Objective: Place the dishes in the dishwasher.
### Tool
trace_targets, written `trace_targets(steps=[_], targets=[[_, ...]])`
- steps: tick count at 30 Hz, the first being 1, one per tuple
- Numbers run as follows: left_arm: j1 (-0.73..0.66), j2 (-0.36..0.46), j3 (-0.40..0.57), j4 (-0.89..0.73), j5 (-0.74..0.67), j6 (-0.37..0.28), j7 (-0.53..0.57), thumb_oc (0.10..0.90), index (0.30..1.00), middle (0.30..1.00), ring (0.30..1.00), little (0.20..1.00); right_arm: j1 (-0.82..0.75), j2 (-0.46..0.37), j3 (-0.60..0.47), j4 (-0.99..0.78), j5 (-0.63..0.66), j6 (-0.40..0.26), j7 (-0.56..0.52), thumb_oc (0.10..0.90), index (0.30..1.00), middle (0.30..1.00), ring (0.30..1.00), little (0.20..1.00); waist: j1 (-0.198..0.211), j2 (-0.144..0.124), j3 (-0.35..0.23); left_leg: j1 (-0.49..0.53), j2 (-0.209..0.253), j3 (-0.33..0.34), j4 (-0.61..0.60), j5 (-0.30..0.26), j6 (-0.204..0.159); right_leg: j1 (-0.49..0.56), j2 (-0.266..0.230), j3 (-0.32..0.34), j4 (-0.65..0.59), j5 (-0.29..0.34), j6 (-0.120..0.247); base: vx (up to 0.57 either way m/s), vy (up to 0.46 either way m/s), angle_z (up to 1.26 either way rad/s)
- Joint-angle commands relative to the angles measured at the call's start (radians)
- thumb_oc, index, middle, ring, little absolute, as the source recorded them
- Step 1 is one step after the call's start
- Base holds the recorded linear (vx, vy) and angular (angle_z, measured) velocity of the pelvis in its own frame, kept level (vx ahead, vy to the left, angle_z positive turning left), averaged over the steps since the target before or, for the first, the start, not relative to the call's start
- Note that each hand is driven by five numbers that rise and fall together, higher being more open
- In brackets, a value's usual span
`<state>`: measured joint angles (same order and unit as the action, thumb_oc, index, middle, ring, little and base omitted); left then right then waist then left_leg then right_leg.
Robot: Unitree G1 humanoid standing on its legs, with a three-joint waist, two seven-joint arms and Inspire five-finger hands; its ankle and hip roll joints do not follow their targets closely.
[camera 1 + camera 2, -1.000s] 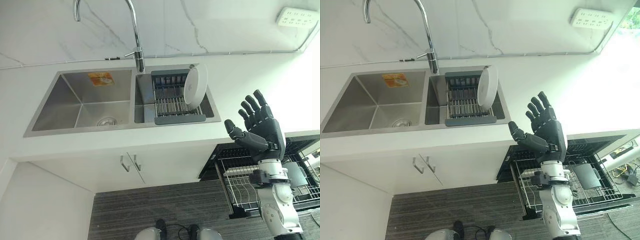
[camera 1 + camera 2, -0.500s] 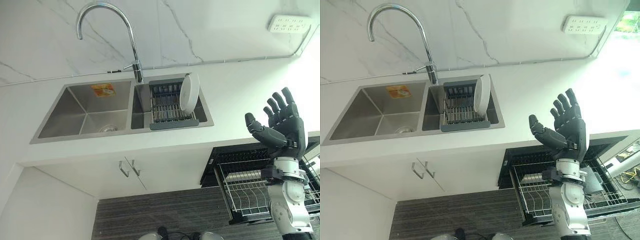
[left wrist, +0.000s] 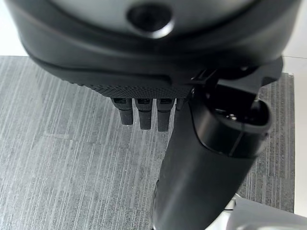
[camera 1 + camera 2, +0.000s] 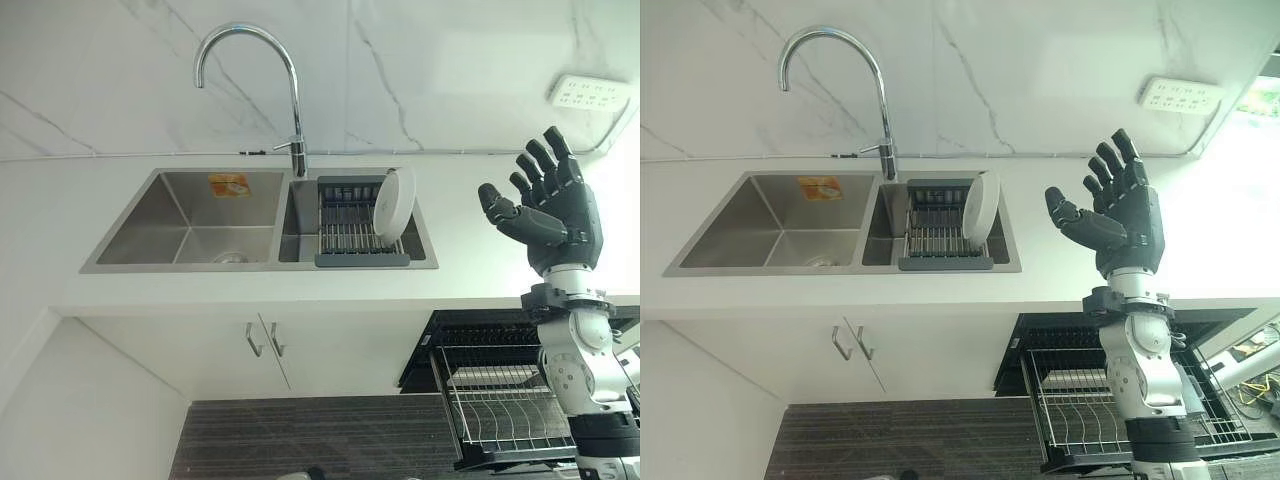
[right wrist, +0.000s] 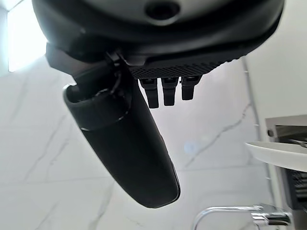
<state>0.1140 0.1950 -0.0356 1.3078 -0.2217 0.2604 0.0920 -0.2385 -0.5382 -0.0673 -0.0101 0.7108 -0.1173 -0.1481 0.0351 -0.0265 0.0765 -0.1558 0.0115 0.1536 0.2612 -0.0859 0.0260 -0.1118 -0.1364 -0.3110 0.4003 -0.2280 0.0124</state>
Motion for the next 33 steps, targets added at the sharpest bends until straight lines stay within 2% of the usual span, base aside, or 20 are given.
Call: trace_targets(steps=[1,11,17,28,33], targets=[[0.001,0.073,-0.007,0.034,0.046,0.004,-0.016,0.800,0.900,0.900,0.900,0.900,-0.162,-0.073,-0.056,0.011,-0.007,-0.047,-0.038,0.800,0.900,0.900,0.900,0.900,0.013,-0.006,0.005,0.035,0.032,0.003,0.039,-0.173,-0.051,0.056,-0.024,0.007,-0.100,-0.004,0.111,0.06,-0.038,0.02],[-0.006,0.097,-0.020,0.027,0.050,0.018,-0.029,0.800,0.900,0.900,0.900,0.900,-0.273,-0.139,-0.037,0.148,0.013,-0.007,-0.045,0.800,0.900,0.900,0.900,0.900,0.041,-0.010,0.003,0.034,0.027,-0.018,0.039,-0.167,-0.056,0.071,-0.024,-0.010,-0.100,-0.009,0.105,0.03,-0.017,0.04],[-0.001,0.106,-0.019,0.031,0.047,0.024,-0.041,0.800,0.900,0.900,0.900,0.900,-0.309,-0.141,-0.019,0.210,0.043,-0.023,-0.028,0.800,0.900,0.900,0.900,0.900,0.060,-0.009,0.006,0.032,0.025,-0.027,0.039,-0.161,-0.059,0.078,-0.025,-0.020,-0.100,-0.011,0.103,0.02,-0.004,0.07],[-0.010,0.123,-0.053,0.024,0.083,0.029,-0.059,0.800,0.900,0.900,0.900,0.900,-0.395,-0.136,0.024,0.299,0.066,0.005,-0.041,0.800,0.900,0.900,0.900,0.900,0.092,-0.005,0.008,0.023,0.024,-0.040,0.039,-0.152,-0.064,0.088,-0.036,-0.051,-0.100,-0.014,0.103,0.02,0.012,0.08],[-0.006,0.126,-0.049,0.031,0.082,0.024,-0.064,0.800,0.900,0.900,0.900,0.900,-0.429,-0.134,0.046,0.340,0.031,0.006,-0.051,0.800,0.900,0.900,0.900,0.900,0.103,-0.004,0.010,0.020,0.025,-0.043,0.039,-0.148,-0.067,0.092,-0.039,-0.062,-0.100,-0.017,0.102,0.02,0.027,0.07]])
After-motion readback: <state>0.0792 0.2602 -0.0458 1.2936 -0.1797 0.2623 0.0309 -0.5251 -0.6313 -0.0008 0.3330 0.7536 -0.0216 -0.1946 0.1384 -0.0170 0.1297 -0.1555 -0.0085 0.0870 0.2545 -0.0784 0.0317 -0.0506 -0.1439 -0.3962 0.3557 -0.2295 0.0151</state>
